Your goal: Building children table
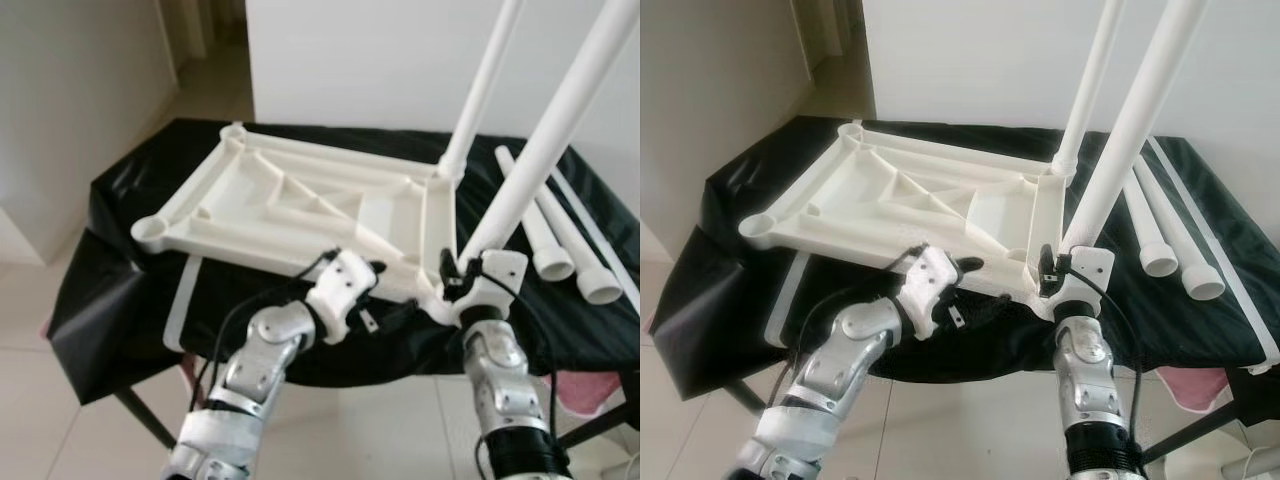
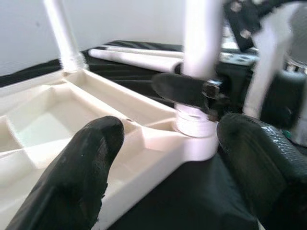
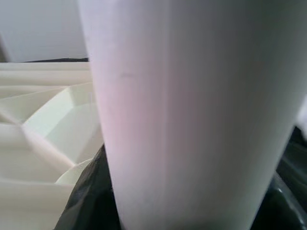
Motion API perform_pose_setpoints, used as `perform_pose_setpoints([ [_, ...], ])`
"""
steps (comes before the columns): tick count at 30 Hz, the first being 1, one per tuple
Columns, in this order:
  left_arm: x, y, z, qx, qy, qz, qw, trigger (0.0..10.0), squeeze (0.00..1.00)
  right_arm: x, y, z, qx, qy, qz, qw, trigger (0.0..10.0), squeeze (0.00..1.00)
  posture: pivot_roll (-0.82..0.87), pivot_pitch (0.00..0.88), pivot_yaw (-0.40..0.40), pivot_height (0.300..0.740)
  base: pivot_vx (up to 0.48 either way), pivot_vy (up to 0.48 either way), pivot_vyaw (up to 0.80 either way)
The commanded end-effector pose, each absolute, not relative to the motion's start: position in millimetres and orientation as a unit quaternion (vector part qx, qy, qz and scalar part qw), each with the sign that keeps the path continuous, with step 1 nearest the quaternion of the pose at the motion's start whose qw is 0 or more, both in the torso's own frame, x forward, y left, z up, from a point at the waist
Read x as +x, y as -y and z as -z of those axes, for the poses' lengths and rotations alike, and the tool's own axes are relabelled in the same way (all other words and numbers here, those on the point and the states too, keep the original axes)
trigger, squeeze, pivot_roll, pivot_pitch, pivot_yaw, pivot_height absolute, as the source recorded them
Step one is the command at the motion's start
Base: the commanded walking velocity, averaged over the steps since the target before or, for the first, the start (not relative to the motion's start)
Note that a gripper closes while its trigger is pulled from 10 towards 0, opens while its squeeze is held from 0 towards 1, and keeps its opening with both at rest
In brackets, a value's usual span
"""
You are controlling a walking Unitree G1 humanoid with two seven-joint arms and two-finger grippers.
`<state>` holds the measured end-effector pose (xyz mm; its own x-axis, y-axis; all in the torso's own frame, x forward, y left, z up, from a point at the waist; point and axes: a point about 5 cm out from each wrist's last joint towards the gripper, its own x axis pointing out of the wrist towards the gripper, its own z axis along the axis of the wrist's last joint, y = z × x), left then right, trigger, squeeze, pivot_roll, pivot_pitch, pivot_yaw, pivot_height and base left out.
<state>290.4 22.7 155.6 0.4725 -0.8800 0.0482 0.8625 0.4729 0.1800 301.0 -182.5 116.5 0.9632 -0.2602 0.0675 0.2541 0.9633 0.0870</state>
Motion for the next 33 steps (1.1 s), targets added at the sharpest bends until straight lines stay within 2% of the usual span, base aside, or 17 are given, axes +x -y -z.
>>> perform_pose_setpoints([
  [1,301.0,-26.9,-153.6,0.054,0.06,0.417,0.905,10.0,0.0,288.6,193.3,-86.7,0.059,-0.036,0.203,0.977,10.0,0.0,-0.05,0.0,-0.022,0.74,0.0,0.0,0.0],
  [4,303.2,-27.7,-153.6,0.057,0.059,0.406,0.91,10.0,0.0,286.5,187.3,-83.6,0.083,-0.046,0.254,0.962,10.0,0.0,-0.05,0.0,-0.019,0.74,0.0,0.0,0.0],
  [10,304.8,-24.3,-152.8,0.058,0.05,0.402,0.912,10.0,0.0,289.5,176.3,-90.2,0.09,-0.036,0.233,0.968,10.0,0.0,-0.05,0.0,-0.012,0.74,0.0,0.0,0.0],
  [21,310.5,-24.1,-154.2,0.077,0.049,0.413,0.906,10.0,0.0,294.1,171.0,-98.7,0.085,-0.02,0.228,0.97,10.0,0.0,-0.04,0.0,-0.013,0.74,0.0,0.0,0.0],
  [22,310.5,-25.0,-154.3,0.079,0.05,0.414,0.906,10.0,0.0,294.5,171.1,-99.4,0.085,-0.019,0.227,0.97,10.0,0.78,-0.04,0.0,-0.014,0.74,0.0,0.0,0.0],
  [23,310.5,-25.8,-154.4,0.081,0.052,0.413,0.905,10.0,0.0,294.6,171.2,-99.9,0.087,-0.018,0.226,0.97,10.0,1.0,-0.04,0.0,-0.016,0.74,0.0,0.0,0.0],
  [33,309.8,-32.9,-153.8,0.089,0.056,0.409,0.907,10.0,0.0,295.6,178.6,-110.5,0.064,0.012,0.181,0.981,10.0,1.0,-0.03,0.0,-0.026,0.74,0.0,0.0,0.0],
])
